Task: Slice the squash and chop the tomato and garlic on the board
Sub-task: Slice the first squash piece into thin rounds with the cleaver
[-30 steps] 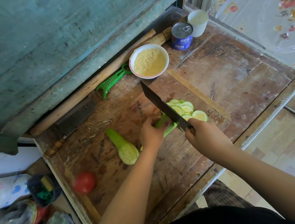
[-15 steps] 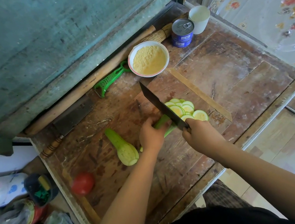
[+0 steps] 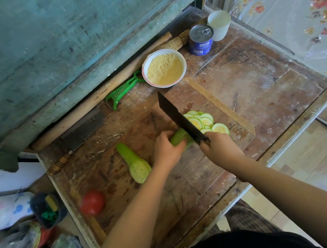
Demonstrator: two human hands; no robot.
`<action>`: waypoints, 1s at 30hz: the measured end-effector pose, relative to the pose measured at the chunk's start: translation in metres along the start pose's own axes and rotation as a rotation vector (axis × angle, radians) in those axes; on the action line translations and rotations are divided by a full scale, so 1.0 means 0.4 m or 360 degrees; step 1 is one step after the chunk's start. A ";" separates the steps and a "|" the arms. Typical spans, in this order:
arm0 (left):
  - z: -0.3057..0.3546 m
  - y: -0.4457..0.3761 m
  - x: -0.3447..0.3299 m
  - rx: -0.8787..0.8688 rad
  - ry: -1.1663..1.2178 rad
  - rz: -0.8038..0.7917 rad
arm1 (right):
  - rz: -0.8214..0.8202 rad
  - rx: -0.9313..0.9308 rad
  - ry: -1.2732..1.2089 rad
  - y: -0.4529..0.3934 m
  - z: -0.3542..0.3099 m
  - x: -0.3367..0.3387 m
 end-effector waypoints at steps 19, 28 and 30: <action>-0.025 0.019 0.017 -0.0009 0.0350 0.0054 | 0.0114 0.0111 0.0036 0.081 -0.013 0.023; -0.030 0.013 0.015 0.0002 0.0346 0.0057 | 0.0112 0.0086 0.0002 0.082 -0.013 0.033; -0.030 0.012 0.015 0.0007 0.0344 0.0058 | 0.0107 0.0084 -0.0003 0.082 -0.015 0.034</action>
Point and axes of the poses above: each hand's wrist, its own y-axis away from the middle knuckle, its own x-axis out of the back of the hand, z = x × y, the point moved 3 cm from there along -y, towards the middle knuckle, and after that the axes turned 5 degrees about -x, right-handed, at the moved point
